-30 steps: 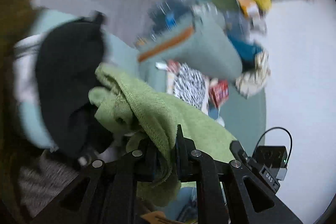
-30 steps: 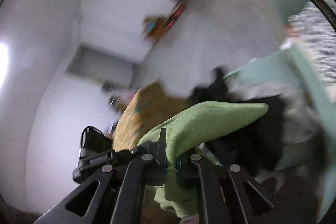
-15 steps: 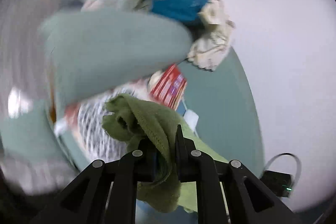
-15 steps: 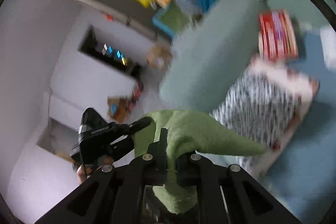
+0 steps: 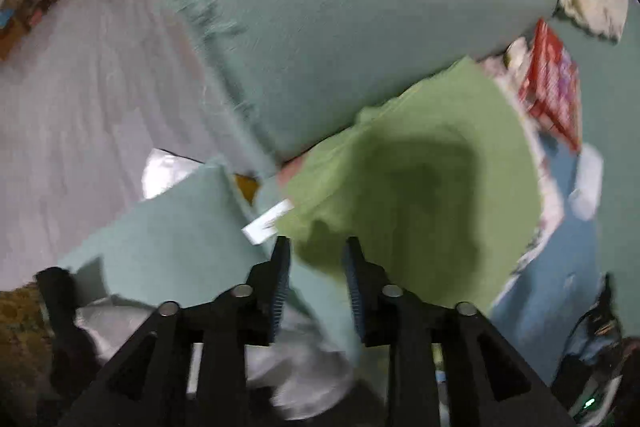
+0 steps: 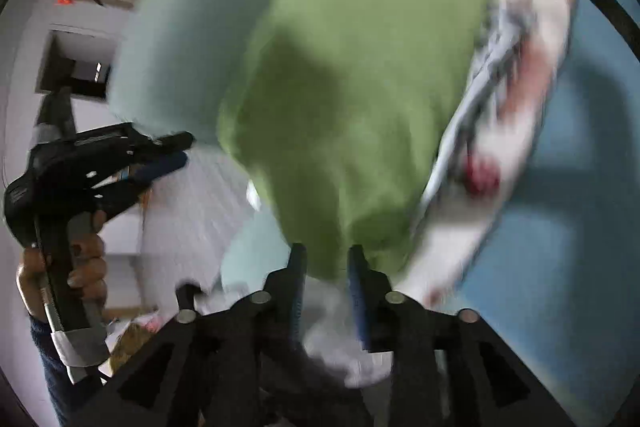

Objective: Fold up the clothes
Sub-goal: 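Carry the folded shirt with both grippers over to the green sofa, then lower the shirt onto the white blanket and open both grippers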

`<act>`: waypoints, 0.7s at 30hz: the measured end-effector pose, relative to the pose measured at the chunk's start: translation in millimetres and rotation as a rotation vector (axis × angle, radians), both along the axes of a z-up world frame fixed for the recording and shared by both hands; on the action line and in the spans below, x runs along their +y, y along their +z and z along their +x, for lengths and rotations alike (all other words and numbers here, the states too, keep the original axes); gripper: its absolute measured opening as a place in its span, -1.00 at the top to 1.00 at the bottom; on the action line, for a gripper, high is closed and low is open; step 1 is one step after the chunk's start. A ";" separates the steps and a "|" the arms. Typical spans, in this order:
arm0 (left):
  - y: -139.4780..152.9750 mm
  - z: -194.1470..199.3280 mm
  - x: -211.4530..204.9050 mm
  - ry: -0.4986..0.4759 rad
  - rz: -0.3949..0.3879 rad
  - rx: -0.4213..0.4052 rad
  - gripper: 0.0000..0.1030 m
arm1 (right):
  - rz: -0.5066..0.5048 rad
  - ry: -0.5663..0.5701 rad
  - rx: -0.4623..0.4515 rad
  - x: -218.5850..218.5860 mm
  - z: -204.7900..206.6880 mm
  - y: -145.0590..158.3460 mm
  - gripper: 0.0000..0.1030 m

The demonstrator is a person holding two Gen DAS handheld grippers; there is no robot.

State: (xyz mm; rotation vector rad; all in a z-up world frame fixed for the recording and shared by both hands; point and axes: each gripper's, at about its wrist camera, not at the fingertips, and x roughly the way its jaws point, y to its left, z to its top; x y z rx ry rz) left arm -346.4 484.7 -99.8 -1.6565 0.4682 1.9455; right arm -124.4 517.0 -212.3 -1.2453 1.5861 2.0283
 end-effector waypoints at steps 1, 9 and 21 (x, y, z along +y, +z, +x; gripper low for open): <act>2.1 3.3 -2.9 0.000 0.007 0.019 0.23 | -0.003 0.001 -0.004 -2.2 2.8 -1.9 0.12; 5.5 57.2 12.6 -0.047 0.253 0.016 -0.08 | 0.206 0.046 -0.020 21.2 -3.5 37.2 0.25; -118.9 63.1 -59.0 0.285 -0.023 0.014 0.87 | 0.448 0.303 -0.141 1.8 -48.4 -3.1 0.50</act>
